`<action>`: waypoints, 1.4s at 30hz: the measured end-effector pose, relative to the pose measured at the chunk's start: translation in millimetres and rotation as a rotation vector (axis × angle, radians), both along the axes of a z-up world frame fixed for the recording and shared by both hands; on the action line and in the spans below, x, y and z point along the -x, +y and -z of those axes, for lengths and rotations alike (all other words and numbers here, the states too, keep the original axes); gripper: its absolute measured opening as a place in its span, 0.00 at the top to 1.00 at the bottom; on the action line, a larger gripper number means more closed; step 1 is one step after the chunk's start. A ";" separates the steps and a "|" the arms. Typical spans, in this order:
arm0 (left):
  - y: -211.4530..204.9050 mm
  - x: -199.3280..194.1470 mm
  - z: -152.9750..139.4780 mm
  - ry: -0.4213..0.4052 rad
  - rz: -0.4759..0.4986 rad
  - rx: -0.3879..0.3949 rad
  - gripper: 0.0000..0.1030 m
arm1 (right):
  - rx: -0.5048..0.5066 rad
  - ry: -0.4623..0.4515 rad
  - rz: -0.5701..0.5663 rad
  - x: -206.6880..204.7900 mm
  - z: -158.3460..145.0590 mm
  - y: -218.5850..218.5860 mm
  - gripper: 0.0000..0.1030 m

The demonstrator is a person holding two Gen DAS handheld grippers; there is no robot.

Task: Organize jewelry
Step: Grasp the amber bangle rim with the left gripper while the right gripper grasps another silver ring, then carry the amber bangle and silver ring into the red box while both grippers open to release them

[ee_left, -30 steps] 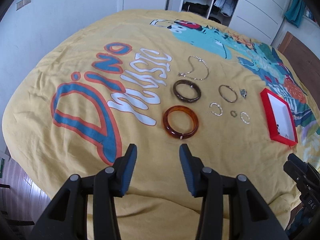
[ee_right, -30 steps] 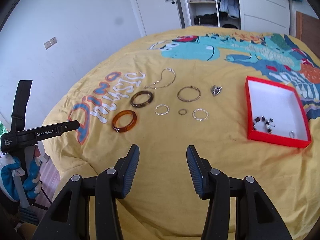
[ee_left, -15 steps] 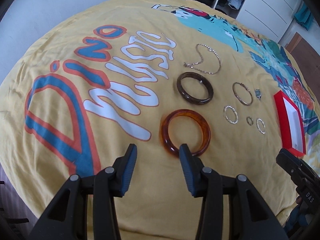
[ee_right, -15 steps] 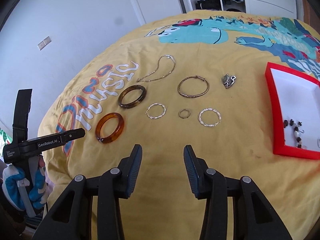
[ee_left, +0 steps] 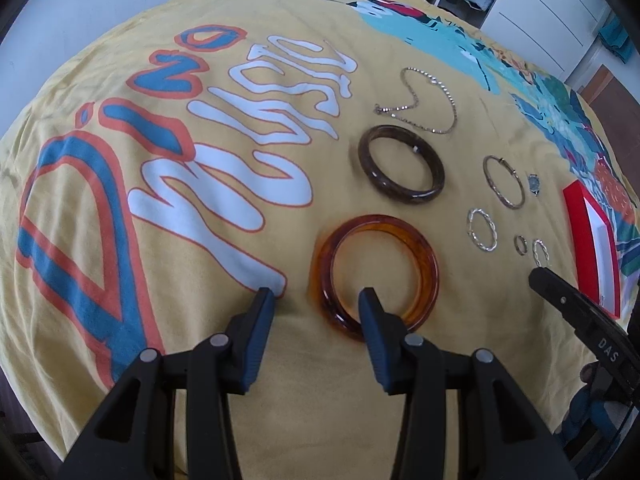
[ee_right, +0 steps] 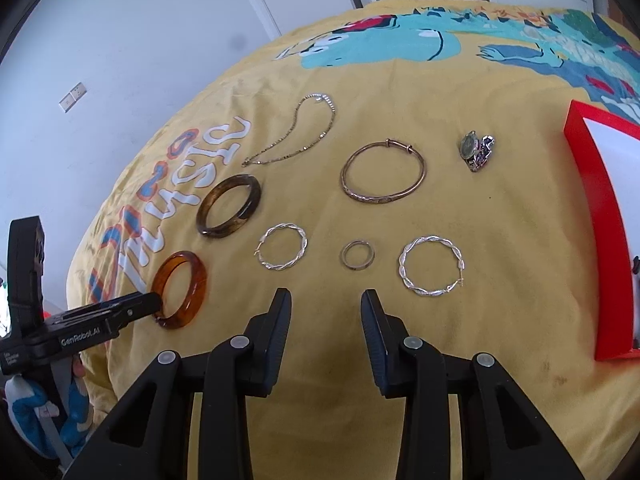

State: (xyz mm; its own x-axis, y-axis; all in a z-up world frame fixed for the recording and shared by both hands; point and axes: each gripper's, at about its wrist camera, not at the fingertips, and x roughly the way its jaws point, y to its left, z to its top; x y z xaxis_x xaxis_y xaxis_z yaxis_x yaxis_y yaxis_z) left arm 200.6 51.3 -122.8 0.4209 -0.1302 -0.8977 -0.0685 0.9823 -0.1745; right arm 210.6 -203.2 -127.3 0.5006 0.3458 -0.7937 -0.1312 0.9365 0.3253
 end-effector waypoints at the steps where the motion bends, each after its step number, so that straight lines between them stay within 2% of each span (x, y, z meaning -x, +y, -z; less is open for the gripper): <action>1: 0.1 -0.6 0.6 0.001 0.000 0.002 0.59 | -0.001 0.003 0.001 -2.1 2.0 0.7 0.65; 20: 8.5 -13.7 12.7 0.001 -0.018 0.036 0.59 | 0.053 0.013 0.032 -39.0 18.4 14.5 0.66; 27: 6.0 -14.6 15.0 -0.005 -0.016 0.020 0.59 | 0.106 0.009 0.022 -45.8 23.4 21.1 0.80; 30: 4.4 -14.3 14.4 -0.011 -0.014 0.012 0.60 | 0.120 0.004 0.012 -45.8 23.1 23.1 0.80; 33: 3.5 -13.3 13.7 -0.016 -0.015 -0.001 0.66 | 0.129 -0.002 -0.002 -43.1 21.0 24.2 0.80; 37: 6.4 -10.2 11.2 -0.017 -0.032 -0.009 0.85 | 0.114 -0.013 -0.011 -35.8 14.1 25.1 0.81; 39: 7.0 -8.6 10.4 -0.017 -0.032 -0.010 0.89 | 0.102 -0.019 -0.016 -27.3 8.9 24.7 0.81; 42: 6.3 -4.4 6.3 -0.019 -0.023 -0.022 0.91 | 0.082 -0.021 -0.018 -11.8 1.0 20.3 0.81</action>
State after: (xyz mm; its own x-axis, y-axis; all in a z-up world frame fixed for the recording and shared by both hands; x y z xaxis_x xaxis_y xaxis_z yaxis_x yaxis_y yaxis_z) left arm 205.0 57.6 -129.0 0.4406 -0.1002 -0.8921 -0.0877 0.9842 -0.1539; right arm 222.5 -183.0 -128.4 0.5115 0.2890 -0.8093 -0.1544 0.9573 0.2443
